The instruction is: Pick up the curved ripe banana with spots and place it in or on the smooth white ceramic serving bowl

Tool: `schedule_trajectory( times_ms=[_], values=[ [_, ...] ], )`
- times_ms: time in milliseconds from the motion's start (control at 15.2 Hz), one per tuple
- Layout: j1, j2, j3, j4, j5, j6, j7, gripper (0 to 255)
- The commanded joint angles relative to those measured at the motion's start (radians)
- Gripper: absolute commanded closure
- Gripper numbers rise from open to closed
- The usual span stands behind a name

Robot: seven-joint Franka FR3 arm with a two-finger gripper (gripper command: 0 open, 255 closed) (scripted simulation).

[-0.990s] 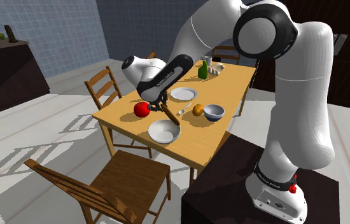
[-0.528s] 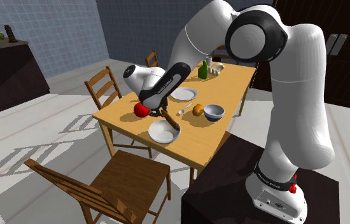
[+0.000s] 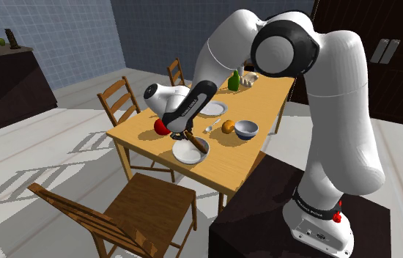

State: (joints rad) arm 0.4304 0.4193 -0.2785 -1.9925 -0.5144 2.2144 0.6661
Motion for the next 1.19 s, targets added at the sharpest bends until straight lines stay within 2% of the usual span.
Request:
schedule_trajectory(
  times_ms=[0,330,396,726,990,1122],
  values=[
    [-0.001,0.005,0.000,-0.004,0.001,0.000,0.000,255],
    [-0.001,0.005,0.000,-0.004,0.001,0.000,0.000,255],
    [-0.002,0.007,0.000,-0.001,0.002,0.000,-0.002,0],
    [-0.001,0.005,0.000,-0.004,0.001,0.000,0.000,0],
    [0.031,-0.054,0.017,0.037,0.023,-0.110,-0.012,0],
    [0.031,-0.054,0.017,0.037,0.023,-0.110,-0.012,0]
  ],
)
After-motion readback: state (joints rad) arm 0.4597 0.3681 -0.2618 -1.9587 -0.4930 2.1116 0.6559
